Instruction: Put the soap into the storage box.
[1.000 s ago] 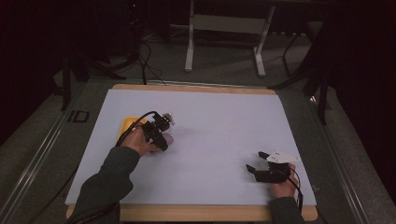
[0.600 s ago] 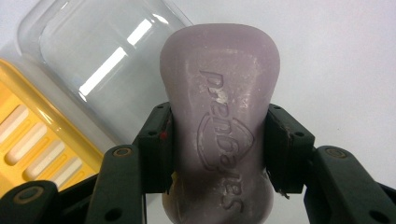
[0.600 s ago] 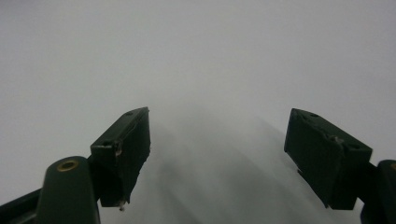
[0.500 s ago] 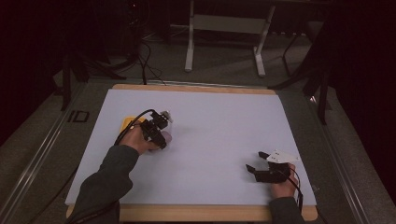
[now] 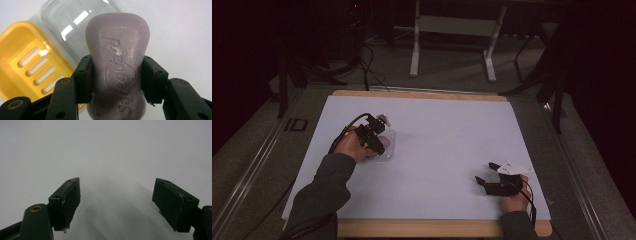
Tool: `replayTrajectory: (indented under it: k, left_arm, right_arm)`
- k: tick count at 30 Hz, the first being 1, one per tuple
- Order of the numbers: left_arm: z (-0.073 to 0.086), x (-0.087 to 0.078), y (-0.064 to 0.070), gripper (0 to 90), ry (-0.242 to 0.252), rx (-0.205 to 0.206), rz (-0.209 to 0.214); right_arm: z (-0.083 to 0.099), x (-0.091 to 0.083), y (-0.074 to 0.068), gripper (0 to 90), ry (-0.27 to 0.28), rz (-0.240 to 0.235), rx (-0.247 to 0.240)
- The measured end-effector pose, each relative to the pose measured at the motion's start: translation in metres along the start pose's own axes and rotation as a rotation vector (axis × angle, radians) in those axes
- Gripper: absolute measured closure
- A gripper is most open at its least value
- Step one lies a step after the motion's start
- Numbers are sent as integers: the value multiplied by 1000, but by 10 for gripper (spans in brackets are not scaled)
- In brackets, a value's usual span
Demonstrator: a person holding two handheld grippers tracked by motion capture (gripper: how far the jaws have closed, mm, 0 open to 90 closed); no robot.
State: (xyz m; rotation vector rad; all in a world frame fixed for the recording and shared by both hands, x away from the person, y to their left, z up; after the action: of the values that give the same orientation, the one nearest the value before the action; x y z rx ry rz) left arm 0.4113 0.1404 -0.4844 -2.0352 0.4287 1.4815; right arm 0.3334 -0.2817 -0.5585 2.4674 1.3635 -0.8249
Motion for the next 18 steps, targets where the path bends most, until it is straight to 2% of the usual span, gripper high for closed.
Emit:
replayTrajectory:
  k: [13, 18]
  left_arm:
    - [5, 2, -17, 500, -7, -61, -13]
    - [6, 1, -23, 500, -2, -74, -30]
  right_arm:
    - [0, 0, 0, 221, -2, 0, 0]
    - [0, 0, 0, 221, -1, 1, 1]
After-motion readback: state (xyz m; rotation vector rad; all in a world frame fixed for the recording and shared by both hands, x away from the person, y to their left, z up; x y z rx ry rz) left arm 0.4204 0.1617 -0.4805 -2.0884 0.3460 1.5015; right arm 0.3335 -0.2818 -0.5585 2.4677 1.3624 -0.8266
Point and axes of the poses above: each handheld gripper's, and its own axes: x roughly forward along the jaws, z roughly out of its underside, y roughly to its right, the point moved 4 cm from there along x, roughly forward along the jaws, and after that the axes turned 14 degrees about -z, right-handed, at the moved point
